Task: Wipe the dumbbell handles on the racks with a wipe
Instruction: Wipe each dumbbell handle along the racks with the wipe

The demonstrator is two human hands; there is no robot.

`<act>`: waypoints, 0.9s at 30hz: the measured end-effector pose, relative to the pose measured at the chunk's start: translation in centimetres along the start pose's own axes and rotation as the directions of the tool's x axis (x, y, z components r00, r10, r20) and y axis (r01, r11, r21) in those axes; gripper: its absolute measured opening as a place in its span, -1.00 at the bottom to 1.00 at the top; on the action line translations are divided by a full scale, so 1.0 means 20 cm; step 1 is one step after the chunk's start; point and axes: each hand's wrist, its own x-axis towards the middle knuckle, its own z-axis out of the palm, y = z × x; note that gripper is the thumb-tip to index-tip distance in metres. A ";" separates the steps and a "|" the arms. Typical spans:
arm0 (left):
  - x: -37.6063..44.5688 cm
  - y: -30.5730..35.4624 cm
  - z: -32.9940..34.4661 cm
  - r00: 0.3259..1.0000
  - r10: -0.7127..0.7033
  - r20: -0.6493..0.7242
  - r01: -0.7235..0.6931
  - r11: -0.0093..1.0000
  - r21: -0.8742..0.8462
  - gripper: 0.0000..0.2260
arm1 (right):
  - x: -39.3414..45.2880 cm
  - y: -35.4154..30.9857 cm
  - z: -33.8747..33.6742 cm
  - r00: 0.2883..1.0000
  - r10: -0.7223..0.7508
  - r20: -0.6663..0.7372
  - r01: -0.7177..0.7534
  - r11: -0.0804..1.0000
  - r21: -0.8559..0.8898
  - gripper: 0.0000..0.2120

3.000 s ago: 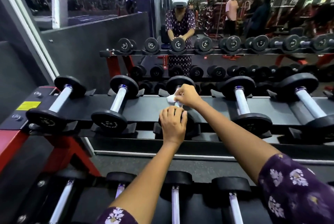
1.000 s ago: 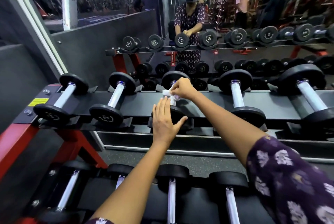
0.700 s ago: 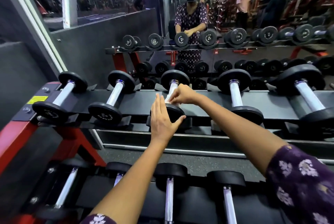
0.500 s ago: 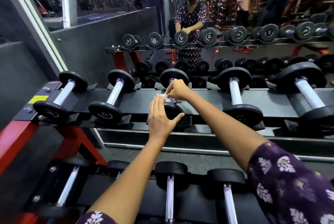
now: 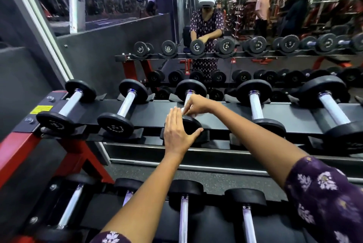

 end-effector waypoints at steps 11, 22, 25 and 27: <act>0.00 0.00 -0.01 1.000 -0.018 0.005 0.018 1.000 0.001 -0.16 | 0.02 0.02 0.05 0.994 0.027 -0.107 -0.023 0.999 0.031 -0.82; 0.01 0.01 -0.03 1.000 -0.031 0.000 0.031 0.999 0.016 -0.23 | 0.04 0.02 0.07 0.971 0.064 -0.230 -0.049 0.996 0.069 -0.84; 0.02 0.03 -0.04 0.998 -0.043 0.037 0.042 0.999 0.027 -0.20 | -0.04 0.03 0.09 0.992 0.027 -0.121 -0.016 0.995 0.097 -0.82; 0.01 0.04 -0.05 0.998 -0.055 0.044 0.054 0.998 0.034 -0.20 | -0.04 0.04 0.06 0.984 0.039 -0.171 -0.023 0.995 0.094 -0.81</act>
